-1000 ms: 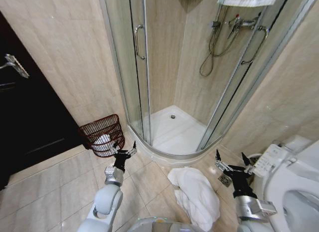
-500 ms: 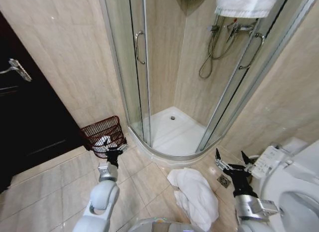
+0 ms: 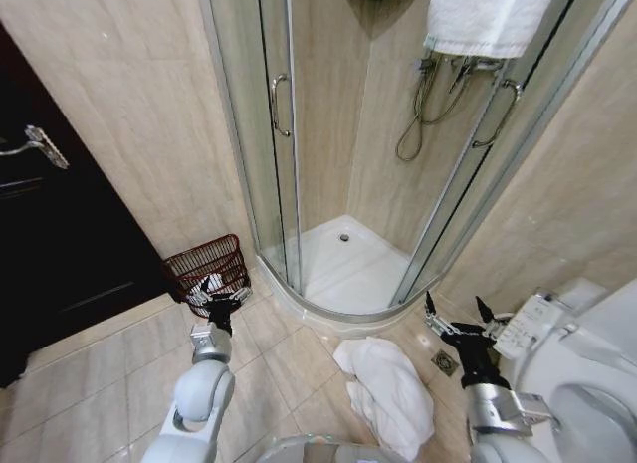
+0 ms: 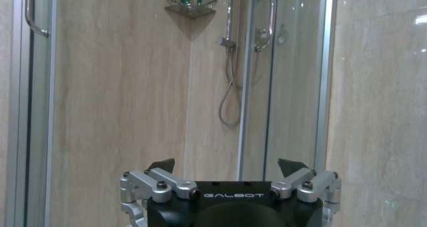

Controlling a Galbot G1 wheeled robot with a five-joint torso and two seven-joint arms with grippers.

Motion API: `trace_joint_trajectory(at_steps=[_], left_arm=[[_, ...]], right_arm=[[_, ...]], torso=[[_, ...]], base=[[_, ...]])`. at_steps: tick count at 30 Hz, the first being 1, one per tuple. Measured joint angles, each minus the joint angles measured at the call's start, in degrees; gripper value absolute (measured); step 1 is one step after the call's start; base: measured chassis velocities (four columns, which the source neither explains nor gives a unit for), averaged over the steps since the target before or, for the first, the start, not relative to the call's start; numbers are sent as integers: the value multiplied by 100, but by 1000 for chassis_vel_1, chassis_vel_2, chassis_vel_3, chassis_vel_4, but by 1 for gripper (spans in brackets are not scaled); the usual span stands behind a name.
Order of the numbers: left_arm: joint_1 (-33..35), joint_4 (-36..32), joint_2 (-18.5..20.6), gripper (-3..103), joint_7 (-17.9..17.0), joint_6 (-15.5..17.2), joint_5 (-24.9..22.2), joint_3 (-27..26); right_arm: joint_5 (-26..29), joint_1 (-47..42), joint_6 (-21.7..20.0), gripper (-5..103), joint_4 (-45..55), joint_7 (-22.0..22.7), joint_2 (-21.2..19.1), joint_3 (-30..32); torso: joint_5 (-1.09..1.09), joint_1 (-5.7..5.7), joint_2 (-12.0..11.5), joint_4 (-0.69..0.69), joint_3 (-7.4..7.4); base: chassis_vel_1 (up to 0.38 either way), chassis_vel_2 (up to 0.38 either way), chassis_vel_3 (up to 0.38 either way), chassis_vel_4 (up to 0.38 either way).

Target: Discard the used towel into the hamper.

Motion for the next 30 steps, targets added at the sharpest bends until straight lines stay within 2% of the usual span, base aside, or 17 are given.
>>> trace_joint_trajectory(at_steps=[6, 14, 24, 30], left_arm=[[27, -57, -27, 100, -39, 77, 9, 5], [25, -30, -52, 100, -188, 126, -30, -9], [-16, -87, -79, 100, -213, 185, 51, -1], [-10, -213, -99, 100, -196, 294, 237, 173]], right_arm=[[48, 50, -45, 100, -70, -22, -41, 17], [151, 254, -308, 100, -65, -113, -37, -28], [351, 153, -117, 100, -129, -119, -29, 62], [739, 73, -70, 100, -163, -3, -223, 321]], torso=[[0, 57, 132, 0, 77], [0, 158, 371, 0, 215], [1, 254, 592, 0, 340], [0, 325, 748, 0, 425]], base=[[0, 0, 0, 0], [0, 0, 0, 0], [0, 0, 0, 0], [0, 0, 0, 0]])
